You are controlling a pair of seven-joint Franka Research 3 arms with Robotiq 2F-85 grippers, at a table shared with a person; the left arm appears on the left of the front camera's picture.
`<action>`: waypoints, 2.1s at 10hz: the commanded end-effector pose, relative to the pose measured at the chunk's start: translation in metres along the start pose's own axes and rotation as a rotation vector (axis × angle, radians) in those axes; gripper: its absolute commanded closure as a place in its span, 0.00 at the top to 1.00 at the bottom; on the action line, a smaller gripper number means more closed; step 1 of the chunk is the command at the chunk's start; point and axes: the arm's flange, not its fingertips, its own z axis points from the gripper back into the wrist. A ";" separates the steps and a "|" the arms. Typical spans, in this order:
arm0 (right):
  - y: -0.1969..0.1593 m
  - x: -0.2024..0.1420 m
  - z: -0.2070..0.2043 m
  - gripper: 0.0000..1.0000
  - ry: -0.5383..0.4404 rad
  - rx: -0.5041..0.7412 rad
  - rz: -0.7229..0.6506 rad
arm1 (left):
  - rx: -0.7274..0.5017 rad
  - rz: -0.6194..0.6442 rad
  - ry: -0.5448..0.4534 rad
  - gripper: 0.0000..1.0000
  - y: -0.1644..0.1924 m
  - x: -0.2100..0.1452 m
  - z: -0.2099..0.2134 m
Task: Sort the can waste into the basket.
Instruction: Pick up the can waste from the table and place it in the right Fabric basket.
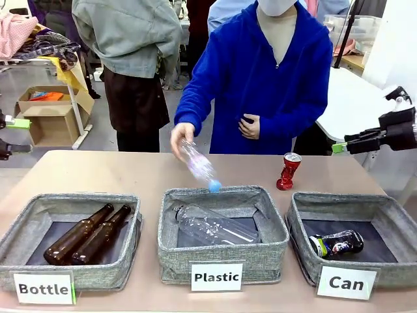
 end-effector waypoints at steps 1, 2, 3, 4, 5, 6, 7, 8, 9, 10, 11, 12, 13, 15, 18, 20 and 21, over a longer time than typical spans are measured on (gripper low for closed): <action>0.010 0.005 -0.005 1.00 0.060 0.093 -0.124 | 0.005 0.010 -0.001 1.00 -0.003 0.003 0.000; 0.010 0.005 -0.005 1.00 0.060 0.093 -0.124 | 0.005 0.010 -0.001 1.00 -0.003 0.003 0.000; 0.003 -0.001 -0.003 1.00 0.016 0.028 -0.034 | 0.005 0.010 -0.001 1.00 -0.003 0.003 0.000; -0.019 -0.009 -0.016 1.00 -0.013 0.089 -0.012 | 0.005 0.010 -0.001 1.00 -0.003 0.003 0.000; -0.034 -0.019 -0.025 1.00 -0.026 0.164 0.025 | 0.005 0.010 -0.001 1.00 -0.003 0.003 0.000; -0.042 -0.029 -0.034 1.00 -0.019 0.195 0.079 | 0.005 0.010 -0.001 1.00 -0.003 0.003 0.000; -0.049 -0.036 -0.047 1.00 -0.027 0.228 0.121 | 0.005 0.010 -0.001 1.00 -0.003 0.003 0.000; -0.060 -0.041 -0.062 1.00 -0.058 0.221 0.158 | 0.005 0.010 -0.001 1.00 -0.003 0.003 0.000; -0.065 -0.046 -0.073 1.00 -0.102 0.232 0.187 | 0.005 0.010 -0.001 1.00 -0.003 0.003 0.000; -0.069 -0.056 -0.090 1.00 -0.061 0.199 0.245 | 0.005 0.010 -0.001 1.00 -0.003 0.003 0.000; -0.072 -0.064 -0.108 1.00 -0.092 0.270 0.255 | 0.005 0.010 -0.001 1.00 -0.003 0.003 0.000; -0.081 -0.073 -0.127 1.00 -0.093 0.293 0.247 | 0.005 0.010 -0.001 1.00 -0.003 0.003 0.000; -0.082 -0.080 -0.136 1.00 -0.079 0.306 0.241 | 0.005 0.010 -0.001 1.00 -0.003 0.003 0.000; -0.074 -0.083 -0.148 1.00 -0.075 0.328 0.272 | 0.005 0.010 -0.001 1.00 -0.003 0.003 0.000; -0.070 -0.084 -0.157 1.00 -0.092 0.347 0.281 | 0.005 0.010 -0.001 1.00 -0.003 0.003 0.000; -0.069 -0.084 -0.167 1.00 -0.113 0.354 0.274 | 0.005 0.010 -0.001 1.00 -0.003 0.003 0.000; -0.068 -0.084 -0.169 1.00 -0.135 0.357 0.273 | 0.005 0.010 -0.001 1.00 -0.003 0.003 0.000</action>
